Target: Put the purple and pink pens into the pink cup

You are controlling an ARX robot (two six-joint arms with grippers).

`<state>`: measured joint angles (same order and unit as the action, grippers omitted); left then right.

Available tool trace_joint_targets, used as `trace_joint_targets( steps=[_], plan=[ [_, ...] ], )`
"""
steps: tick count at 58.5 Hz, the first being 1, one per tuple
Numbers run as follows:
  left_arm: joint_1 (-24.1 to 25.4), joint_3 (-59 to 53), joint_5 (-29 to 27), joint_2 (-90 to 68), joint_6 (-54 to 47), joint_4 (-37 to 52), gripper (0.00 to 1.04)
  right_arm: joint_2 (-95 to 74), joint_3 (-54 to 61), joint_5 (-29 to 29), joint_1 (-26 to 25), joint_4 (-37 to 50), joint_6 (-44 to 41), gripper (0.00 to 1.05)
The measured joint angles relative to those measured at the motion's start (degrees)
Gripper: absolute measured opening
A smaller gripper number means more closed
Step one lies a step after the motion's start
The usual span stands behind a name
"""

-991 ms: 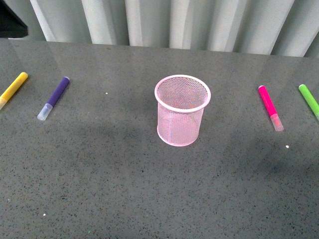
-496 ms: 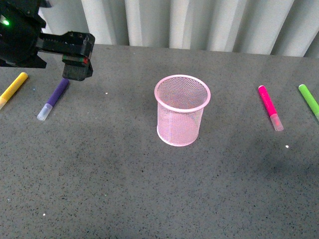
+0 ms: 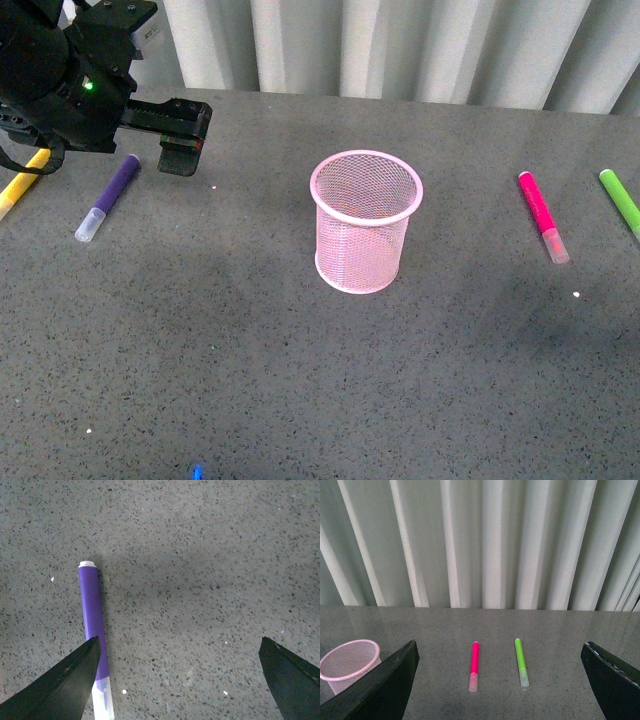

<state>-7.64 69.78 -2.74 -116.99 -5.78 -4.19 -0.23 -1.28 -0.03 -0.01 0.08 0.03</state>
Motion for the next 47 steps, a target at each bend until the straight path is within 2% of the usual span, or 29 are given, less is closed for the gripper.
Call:
trace_joint_targets(
  steps=[30,47],
  plan=[
    [3.7,4.1,1.0,-7.0,-0.2,-0.3,0.98,0.0,0.0,0.0,0.0,0.0,0.0,0.98],
    [4.3,8.2,1.5,-10.2,0.0,-1.1,0.98,0.0,0.0,0.0,0.0,0.0,0.0,0.98]
  ],
)
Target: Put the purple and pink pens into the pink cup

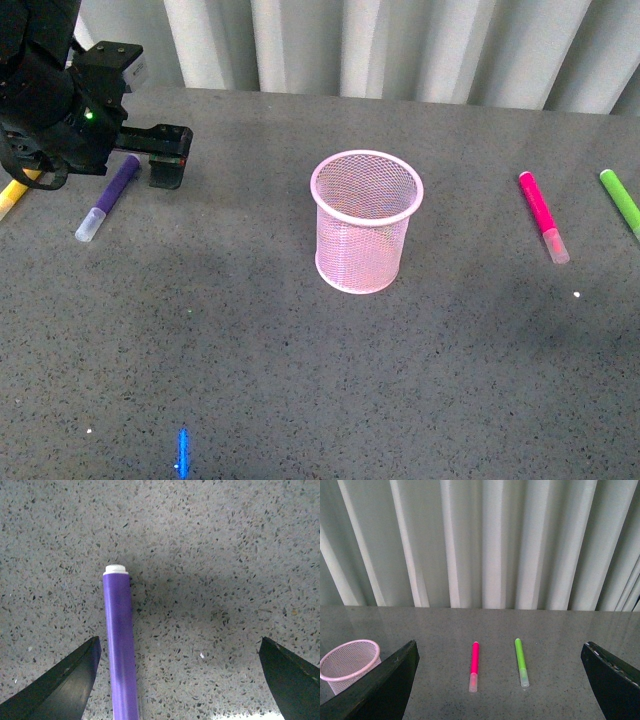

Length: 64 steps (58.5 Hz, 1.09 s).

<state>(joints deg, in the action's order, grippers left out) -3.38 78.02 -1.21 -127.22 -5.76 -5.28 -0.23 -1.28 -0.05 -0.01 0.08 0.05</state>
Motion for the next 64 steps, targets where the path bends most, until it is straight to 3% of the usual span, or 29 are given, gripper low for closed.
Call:
trace_joint_targets(
  steps=[48,64],
  plan=[
    [2.8,10.5,0.1,-7.6,-1.8,-5.4,0.98,0.0,0.0,0.0,0.0,0.0,0.0,0.98],
    [1.8,14.5,0.9,-9.1,-0.3,-11.6,0.62,0.0,0.0,0.0,0.0,0.0,0.0,0.98]
  ],
)
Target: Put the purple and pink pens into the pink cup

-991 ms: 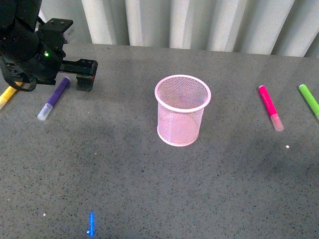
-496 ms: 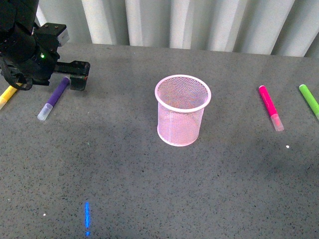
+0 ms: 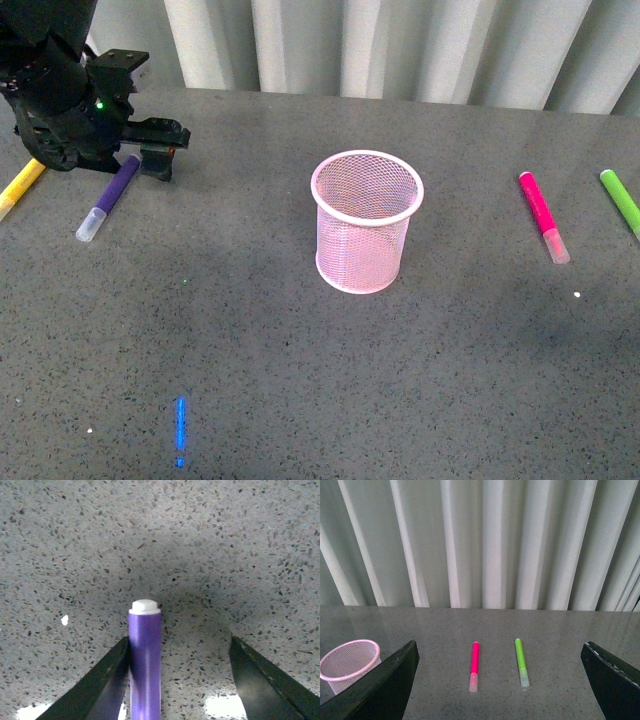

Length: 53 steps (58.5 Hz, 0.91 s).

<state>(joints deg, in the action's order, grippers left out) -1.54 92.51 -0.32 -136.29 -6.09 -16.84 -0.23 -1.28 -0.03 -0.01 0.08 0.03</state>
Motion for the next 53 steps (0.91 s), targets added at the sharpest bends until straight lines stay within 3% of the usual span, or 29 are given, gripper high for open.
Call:
trace_joint_targets(
  steps=[10,17,32,41,53],
  plan=[
    [-0.5,0.5,-0.1,-0.2,0.7,-1.3,0.37,0.0,0.0,0.0,0.0,0.0,0.0,0.98],
    [-0.5,-0.3,-0.1,0.2,1.2,-1.4,0.14,0.0,0.0,0.0,0.0,0.0,0.0,0.98],
    [-0.4,-5.8,1.0,2.7,2.1,4.8,0.13,0.0,0.0,0.0,0.0,0.0,0.0,0.98],
    [-0.5,-12.6,5.0,6.3,3.9,10.7,0.13,0.0,0.0,0.0,0.0,0.0,0.0,0.98],
    [-3.3,-26.2,6.7,17.3,3.4,32.0,0.13,0.0,0.0,0.0,0.0,0.0,0.0,0.98]
  ],
)
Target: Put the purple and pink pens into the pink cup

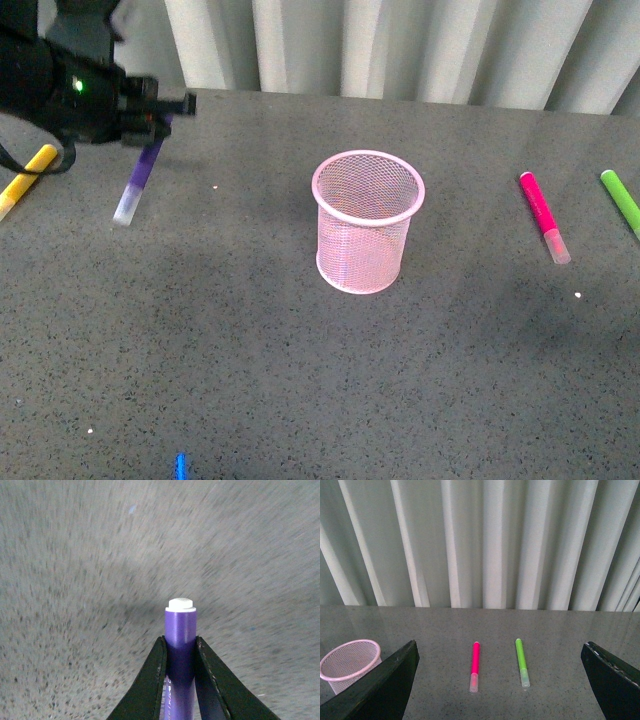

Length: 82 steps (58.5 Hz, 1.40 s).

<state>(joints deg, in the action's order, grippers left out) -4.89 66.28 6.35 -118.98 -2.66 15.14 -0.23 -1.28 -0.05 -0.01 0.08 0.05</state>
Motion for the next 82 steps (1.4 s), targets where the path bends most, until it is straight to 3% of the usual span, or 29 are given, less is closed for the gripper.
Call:
trace_joint_targets(
  steps=[15,28,37,54,82],
  plan=[
    [-8.9,-11.7,-0.3,14.3,7.8,25.2,0.13,0.0,0.0,0.0,0.0,0.0,0.0,0.98],
    [-23.2,-15.9,-11.0,10.5,15.8,45.9,0.13,0.0,0.0,0.0,0.0,0.0,0.0,0.98],
    [-26.3,-14.6,-15.1,6.7,17.1,48.8,0.13,0.0,0.0,0.0,0.0,0.0,0.0,0.98],
    [-27.1,-14.6,-19.4,2.9,19.5,51.5,0.13,0.0,0.0,0.0,0.0,0.0,0.0,0.98],
    [-26.8,-15.2,-19.5,-2.6,21.2,53.5,0.13,0.0,0.0,0.0,0.0,0.0,0.0,0.98]
  ],
)
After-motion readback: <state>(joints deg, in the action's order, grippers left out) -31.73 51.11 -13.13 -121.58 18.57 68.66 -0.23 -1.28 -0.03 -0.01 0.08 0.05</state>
